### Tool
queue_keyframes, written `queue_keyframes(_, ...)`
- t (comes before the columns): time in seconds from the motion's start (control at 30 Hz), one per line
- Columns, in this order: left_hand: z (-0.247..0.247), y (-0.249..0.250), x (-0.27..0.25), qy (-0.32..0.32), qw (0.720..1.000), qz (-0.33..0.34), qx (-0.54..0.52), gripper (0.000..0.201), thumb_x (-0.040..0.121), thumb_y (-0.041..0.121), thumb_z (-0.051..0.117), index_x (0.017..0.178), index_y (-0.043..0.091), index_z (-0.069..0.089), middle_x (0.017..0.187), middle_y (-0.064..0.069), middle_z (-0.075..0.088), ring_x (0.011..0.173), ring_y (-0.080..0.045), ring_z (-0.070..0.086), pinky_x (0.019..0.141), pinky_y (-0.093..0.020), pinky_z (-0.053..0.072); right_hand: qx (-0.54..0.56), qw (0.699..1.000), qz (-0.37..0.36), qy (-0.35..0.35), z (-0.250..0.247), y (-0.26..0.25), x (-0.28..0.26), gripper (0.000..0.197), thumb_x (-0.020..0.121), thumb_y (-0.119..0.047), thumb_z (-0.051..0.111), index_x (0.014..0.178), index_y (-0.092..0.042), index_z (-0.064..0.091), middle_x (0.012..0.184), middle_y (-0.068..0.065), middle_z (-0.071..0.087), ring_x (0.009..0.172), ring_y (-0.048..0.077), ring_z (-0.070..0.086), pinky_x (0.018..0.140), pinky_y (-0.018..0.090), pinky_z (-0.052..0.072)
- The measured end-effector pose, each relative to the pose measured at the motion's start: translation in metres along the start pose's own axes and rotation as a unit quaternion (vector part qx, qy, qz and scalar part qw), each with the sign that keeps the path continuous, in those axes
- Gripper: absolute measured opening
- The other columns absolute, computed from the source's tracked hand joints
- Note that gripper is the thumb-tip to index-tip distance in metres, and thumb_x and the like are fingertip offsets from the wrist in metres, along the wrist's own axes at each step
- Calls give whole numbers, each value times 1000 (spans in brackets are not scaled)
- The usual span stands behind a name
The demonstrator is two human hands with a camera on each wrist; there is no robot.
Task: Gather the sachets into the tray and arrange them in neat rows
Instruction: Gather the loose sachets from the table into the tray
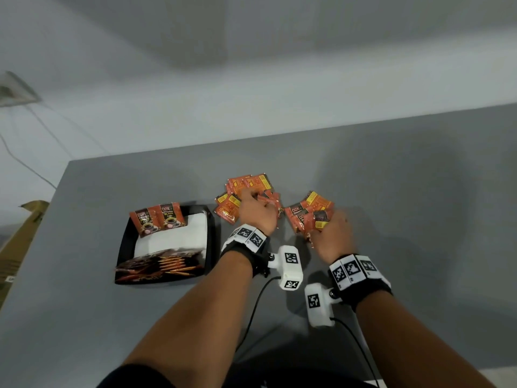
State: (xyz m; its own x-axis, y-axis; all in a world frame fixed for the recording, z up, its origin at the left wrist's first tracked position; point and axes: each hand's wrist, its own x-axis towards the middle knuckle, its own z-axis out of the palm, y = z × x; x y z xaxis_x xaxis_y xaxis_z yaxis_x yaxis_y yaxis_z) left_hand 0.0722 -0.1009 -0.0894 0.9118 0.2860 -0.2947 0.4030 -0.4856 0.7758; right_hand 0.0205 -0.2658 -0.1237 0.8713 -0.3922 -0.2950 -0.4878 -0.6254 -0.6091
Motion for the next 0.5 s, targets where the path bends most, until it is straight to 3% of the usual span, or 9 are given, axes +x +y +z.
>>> queue_keyframes(0.07, -3, 1, -1, -14, 1000, -10, 0, 38, 97, 26, 59, 130, 9, 51, 108, -6, 66, 96, -24, 63, 73, -29, 44, 24, 1000, -4, 2, 2, 3, 3, 49, 82, -11, 76, 122, -5, 47, 118, 13, 55, 111, 33, 56, 92, 43, 50)
queue_keyframes(0.13, -3, 1, -2, -33, 999, -16, -23, 37, 98, 31, 56, 125, 6, 57, 99, -2, 67, 86, -19, 63, 72, -29, 44, 56, 998, -15, -11, 0, 6, 5, 46, 79, -19, 78, 116, -11, 52, 108, 5, 60, 99, 29, 63, 81, 40, 54)
queue_keyframes(0.2, 0, 2, -5, -84, 995, -4, -47, 21, 99, 27, 53, 113, 16, 65, 82, 9, 63, 67, -11, 58, 64, -30, 47, 65, 996, -51, -45, -9, 8, 9, 27, 79, -31, 75, 100, -20, 63, 93, -2, 69, 85, 22, 69, 74, 36, 56)
queue_keyframes(0.23, 0, 4, -8, -112, 993, 7, -39, 17, 100, 25, 51, 104, 21, 67, 79, 12, 60, 63, -9, 54, 62, -31, 48, 72, 992, -78, -62, -15, 7, 9, 13, 82, -27, 73, 92, -19, 68, 85, -4, 72, 80, 18, 71, 72, 33, 56)
queue_keyframes(0.27, 1, 6, -11, -139, 990, 18, -10, 22, 101, 26, 49, 101, 17, 70, 78, 11, 56, 61, -9, 51, 60, -27, 44, 89, 988, -104, -76, -22, 3, 8, 3, 83, -20, 71, 86, -20, 71, 80, -5, 74, 76, 14, 71, 71, 31, 55)
queue_keyframes(0.33, 5, 11, -13, -159, 985, 37, 47, 33, 100, 32, 49, 95, 8, 70, 73, 2, 58, 59, -14, 53, 56, -27, 44, 117, 977, -151, -97, -35, -8, 6, 12, 82, -10, 70, 85, -21, 74, 80, -7, 76, 76, 8, 71, 72, 27, 55)
queue_keyframes(0.43, 11, 16, -12, -158, 978, 68, 120, 30, 99, 34, 48, 78, 17, 63, 62, 1, 58, 52, -11, 54, 46, -21, 44, 79, 975, -175, -112, -25, -11, 14, 16, 81, -8, 72, 85, -23, 68, 78, -8, 72, 70, -1, 67, 67, 19, 51)
queue_keyframes(0.5, 15, 13, -8, -148, 971, 77, 174, 34, 93, 43, 43, 82, 20, 65, 62, 0, 59, 52, -14, 57, 48, -26, 50, 62, 980, -164, -89, -10, -5, 21, 15, 81, -17, 76, 89, -25, 67, 81, -9, 71, 73, 4, 67, 72, 29, 56)
